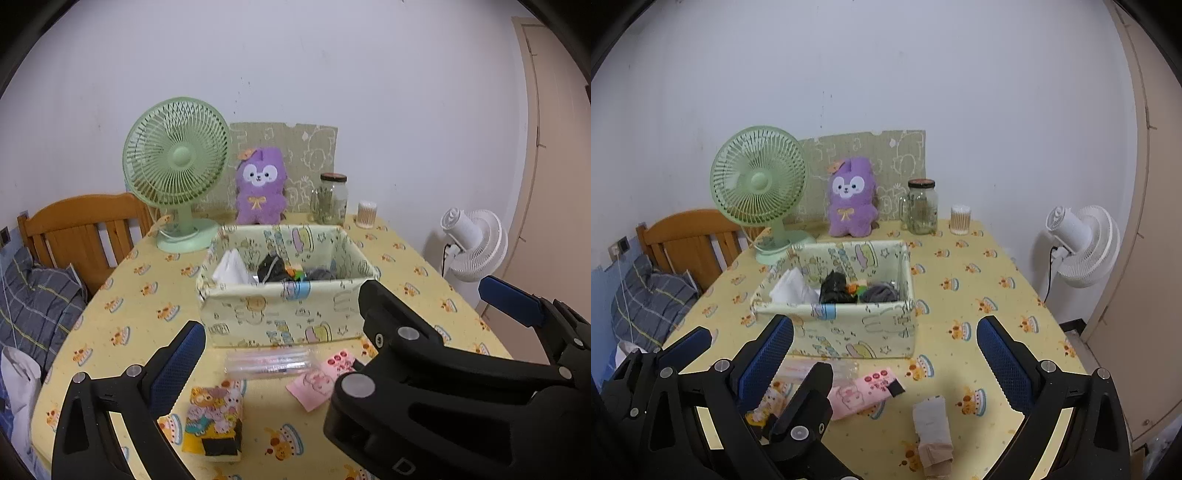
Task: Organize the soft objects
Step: 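Withdraw both grippers from the box and move back over the table, then grasp the pink wet-wipe pack with the left gripper while the right grasps the rolled sock bundle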
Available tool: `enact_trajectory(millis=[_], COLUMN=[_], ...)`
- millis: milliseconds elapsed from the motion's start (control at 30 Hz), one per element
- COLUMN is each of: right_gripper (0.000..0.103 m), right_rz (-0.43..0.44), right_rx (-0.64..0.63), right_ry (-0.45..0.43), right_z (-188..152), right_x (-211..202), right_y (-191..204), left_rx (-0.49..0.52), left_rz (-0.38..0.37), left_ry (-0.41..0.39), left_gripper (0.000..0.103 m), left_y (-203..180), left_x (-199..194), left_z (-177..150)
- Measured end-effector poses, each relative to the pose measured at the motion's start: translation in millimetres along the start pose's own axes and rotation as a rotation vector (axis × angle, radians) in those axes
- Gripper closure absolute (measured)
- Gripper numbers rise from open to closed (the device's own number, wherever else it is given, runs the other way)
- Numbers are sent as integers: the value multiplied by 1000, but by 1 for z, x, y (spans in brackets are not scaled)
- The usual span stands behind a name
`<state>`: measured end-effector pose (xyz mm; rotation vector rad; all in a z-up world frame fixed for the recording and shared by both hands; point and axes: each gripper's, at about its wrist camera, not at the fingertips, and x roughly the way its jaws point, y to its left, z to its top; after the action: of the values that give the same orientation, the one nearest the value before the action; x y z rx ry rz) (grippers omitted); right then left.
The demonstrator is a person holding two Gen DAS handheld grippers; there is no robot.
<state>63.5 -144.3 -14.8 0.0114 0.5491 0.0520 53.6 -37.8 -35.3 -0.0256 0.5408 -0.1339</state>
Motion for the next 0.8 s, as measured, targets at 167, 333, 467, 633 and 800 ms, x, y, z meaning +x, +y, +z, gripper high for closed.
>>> enact_trajectory(millis=[167, 333, 467, 633, 800], right_gripper=[4, 6, 6, 8, 10], right_rz=[-6, -12, -6, -4, -10], right_rx=[-2, -3, 4, 8, 15], right_ry=[17, 37, 47, 81, 123], right_z=[-17, -30, -40, -51, -62], right_x=[10, 19, 25, 35, 46], right_y=[-5, -8, -11, -14, -20], left_rx=[11, 14, 15, 10, 17], left_rz=[-6, -16, -14, -19, -24], left_ry=[23, 47, 61, 101, 139], left_gripper=[1, 2, 2, 3, 3], left_y=[-3, -5, -7, -7, -12], left_x=[10, 18, 25, 35, 45], left_z=[-16, -28, -37, -47, -57])
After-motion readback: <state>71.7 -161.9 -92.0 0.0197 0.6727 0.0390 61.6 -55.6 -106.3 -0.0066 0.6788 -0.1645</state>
